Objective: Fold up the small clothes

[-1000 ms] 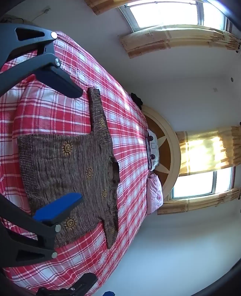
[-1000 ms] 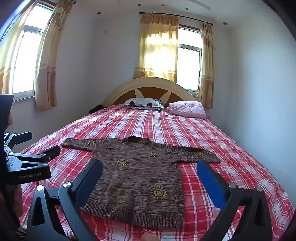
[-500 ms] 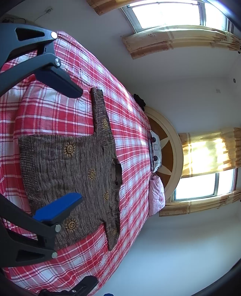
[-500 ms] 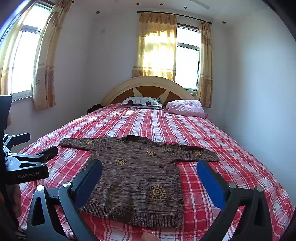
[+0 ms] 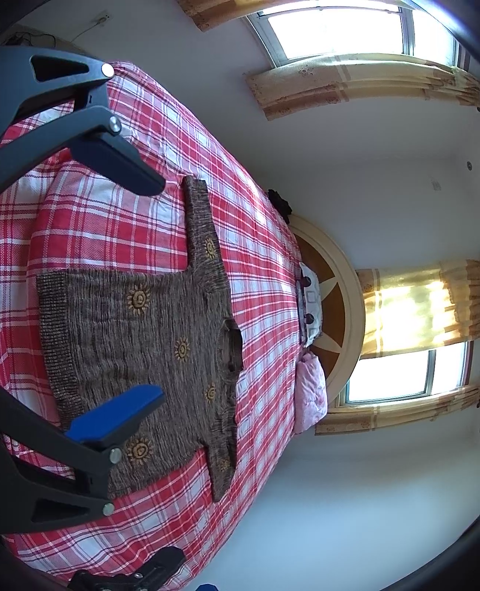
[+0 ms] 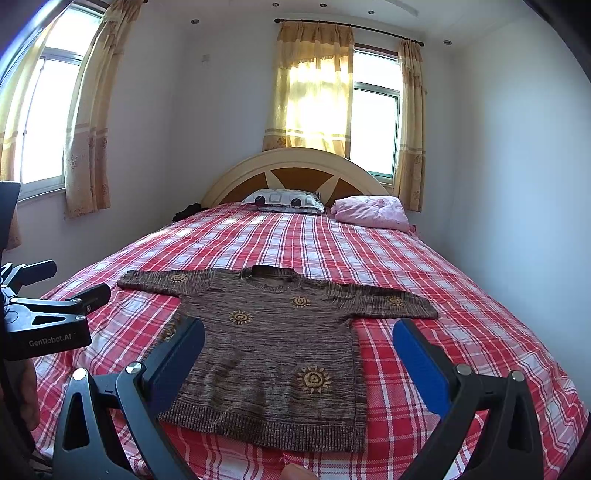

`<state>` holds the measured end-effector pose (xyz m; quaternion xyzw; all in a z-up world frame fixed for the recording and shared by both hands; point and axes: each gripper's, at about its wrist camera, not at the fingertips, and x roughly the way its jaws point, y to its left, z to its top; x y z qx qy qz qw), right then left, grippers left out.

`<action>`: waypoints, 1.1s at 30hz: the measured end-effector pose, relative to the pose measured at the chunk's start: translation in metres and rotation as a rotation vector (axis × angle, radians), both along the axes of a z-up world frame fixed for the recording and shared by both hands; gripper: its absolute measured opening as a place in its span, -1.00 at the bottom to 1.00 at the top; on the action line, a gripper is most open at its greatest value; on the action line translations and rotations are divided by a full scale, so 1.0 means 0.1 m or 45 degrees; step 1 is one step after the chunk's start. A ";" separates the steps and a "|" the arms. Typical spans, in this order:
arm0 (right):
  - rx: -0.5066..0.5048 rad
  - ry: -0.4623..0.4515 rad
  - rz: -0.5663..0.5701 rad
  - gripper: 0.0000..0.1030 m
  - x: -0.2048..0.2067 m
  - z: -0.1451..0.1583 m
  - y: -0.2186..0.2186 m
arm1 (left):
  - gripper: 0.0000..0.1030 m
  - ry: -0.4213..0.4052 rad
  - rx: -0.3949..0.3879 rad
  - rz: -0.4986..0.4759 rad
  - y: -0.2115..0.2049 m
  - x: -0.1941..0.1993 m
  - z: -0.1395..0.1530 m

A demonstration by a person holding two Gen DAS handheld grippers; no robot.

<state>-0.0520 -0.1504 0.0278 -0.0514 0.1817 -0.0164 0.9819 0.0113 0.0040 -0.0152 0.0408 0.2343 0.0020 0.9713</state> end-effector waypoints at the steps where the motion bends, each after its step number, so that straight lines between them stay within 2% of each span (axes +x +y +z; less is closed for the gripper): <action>1: 0.001 0.000 0.001 0.98 0.00 0.00 0.00 | 1.00 0.000 0.001 -0.001 0.00 0.00 0.00; 33: -0.002 0.018 0.013 0.98 0.03 -0.07 0.01 | 1.00 0.008 -0.029 0.031 0.11 0.04 0.02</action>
